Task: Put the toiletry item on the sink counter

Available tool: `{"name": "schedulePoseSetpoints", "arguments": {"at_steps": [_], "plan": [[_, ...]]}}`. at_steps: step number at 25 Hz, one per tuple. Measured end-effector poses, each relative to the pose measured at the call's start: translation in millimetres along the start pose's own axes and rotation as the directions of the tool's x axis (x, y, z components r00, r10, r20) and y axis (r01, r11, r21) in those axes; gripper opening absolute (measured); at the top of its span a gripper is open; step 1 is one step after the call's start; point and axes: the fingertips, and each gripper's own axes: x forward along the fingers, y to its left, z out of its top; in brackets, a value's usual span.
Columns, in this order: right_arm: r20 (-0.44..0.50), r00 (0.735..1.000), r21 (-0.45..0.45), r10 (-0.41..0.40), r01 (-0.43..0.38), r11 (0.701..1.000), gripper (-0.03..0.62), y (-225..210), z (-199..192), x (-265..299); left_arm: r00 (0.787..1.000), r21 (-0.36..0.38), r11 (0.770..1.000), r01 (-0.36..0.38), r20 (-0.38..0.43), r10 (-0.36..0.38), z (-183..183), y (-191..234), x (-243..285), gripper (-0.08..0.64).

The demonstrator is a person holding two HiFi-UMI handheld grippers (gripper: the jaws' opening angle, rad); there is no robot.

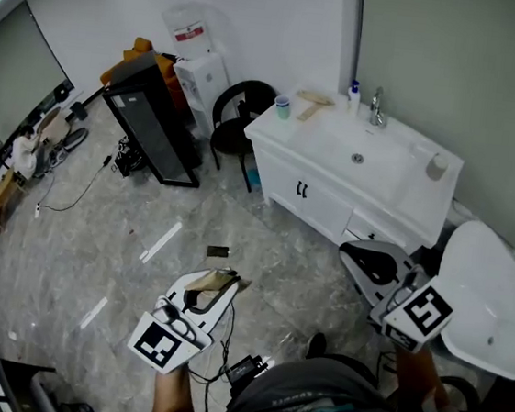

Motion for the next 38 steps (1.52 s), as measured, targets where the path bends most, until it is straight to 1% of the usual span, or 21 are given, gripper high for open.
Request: {"name": "schedulePoseSetpoints", "arguments": {"at_steps": [5, 9, 13, 16, 23, 27, 31, 34, 38], "plan": [[0.019, 0.999, 0.013, 0.029, -0.029, 1.000, 0.032, -35.6, 4.1, -1.1, 1.000, 0.013, 1.000, -0.020, -0.019, 0.021, 11.2, 5.8, 34.3, 0.023], [0.020, 0.998, 0.005, 0.053, -0.053, 0.999, 0.032, -54.5, 2.3, -1.6, 1.000, 0.030, 0.999, -0.021, -0.022, 0.022, 18.2, 8.0, 58.8, 0.023], [0.007, 0.999, 0.026, 0.053, -0.053, 0.998, 0.032, -72.6, -5.5, 2.8, 0.999, 0.005, 1.000, -0.023, -0.034, 0.023, 14.6, 13.4, 74.6, 0.023], [-0.009, 0.999, 0.031, 0.052, -0.051, 0.998, 0.032, -83.7, -11.8, 12.2, 0.999, -0.002, 1.000, -0.020, -0.042, 0.020, 8.5, 26.6, 84.5, 0.023], [-0.032, 0.999, 0.028, 0.014, -0.013, 1.000, 0.032, -103.6, -19.7, 38.7, 0.999, 0.001, 0.999, 0.039, -0.017, -0.039, -1.7, 60.5, 109.6, 0.023], [-0.041, 0.999, 0.009, -0.028, 0.028, 1.000, 0.032, -118.2, -14.7, 57.6, 0.998, 0.005, 0.998, 0.069, -0.002, -0.069, -0.7, 90.6, 118.9, 0.022], [-0.037, 0.998, 0.025, -0.052, 0.053, 0.998, 0.032, -126.1, -9.4, 82.9, 0.995, -0.002, 0.995, 0.101, 0.005, -0.101, -6.9, 118.9, 127.1, 0.023], [-0.058, 0.996, 0.022, -0.066, 0.067, 0.998, 0.032, -138.5, -14.5, 99.5, 0.993, -0.009, 0.993, 0.121, 0.003, -0.121, -13.3, 140.2, 137.5, 0.023], [-0.068, 0.993, 0.041, -0.095, 0.098, 0.994, 0.032, -153.7, -18.0, 122.6, 0.988, -0.015, 0.988, 0.153, 0.010, -0.152, -20.8, 165.0, 151.0, 0.023]]}}
